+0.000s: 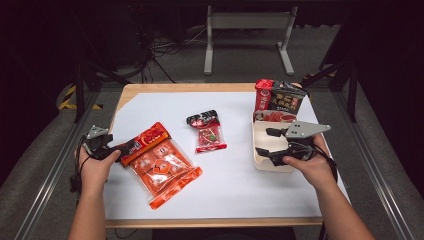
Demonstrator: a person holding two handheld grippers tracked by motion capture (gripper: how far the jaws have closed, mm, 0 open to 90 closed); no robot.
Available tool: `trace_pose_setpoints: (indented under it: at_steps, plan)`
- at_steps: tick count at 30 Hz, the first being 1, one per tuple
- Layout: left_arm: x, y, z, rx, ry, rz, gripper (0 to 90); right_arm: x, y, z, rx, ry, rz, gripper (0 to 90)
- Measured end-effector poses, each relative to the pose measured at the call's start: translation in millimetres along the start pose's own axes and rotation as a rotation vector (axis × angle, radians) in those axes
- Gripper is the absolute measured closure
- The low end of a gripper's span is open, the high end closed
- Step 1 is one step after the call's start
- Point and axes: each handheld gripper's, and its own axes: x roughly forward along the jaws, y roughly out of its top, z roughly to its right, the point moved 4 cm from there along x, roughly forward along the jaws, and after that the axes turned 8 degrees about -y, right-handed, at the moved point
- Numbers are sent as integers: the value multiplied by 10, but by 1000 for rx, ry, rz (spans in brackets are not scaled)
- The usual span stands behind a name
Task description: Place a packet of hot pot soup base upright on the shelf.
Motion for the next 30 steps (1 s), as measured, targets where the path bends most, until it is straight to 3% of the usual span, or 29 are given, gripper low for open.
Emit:
trace_pose_setpoints:
  at_steps: [3, 6, 10, 18, 24, 30]
  plan:
    - [20, -30, -30, -9, 13, -9, 106, 15, -4, -9, -4, 2, -5, 255]
    - [60, -85, -65, -49, -12, -44, 122, 25, -10, -19, -6, 3, -10, 252]
    - [80, -115, -86, -63, -30, -66, 163, 32, -15, -23, -10, 2, -15, 250]
    - [84, -166, -152, -85, 1, -101, 204, 50, -24, -40, -21, 2, -25, 250]
    - [101, -198, -149, -98, -33, -129, 272, 61, -28, -48, -24, 3, -28, 249]
    - [96, -176, -106, -95, -79, -98, 334, 83, -42, -53, -27, 3, -38, 246]
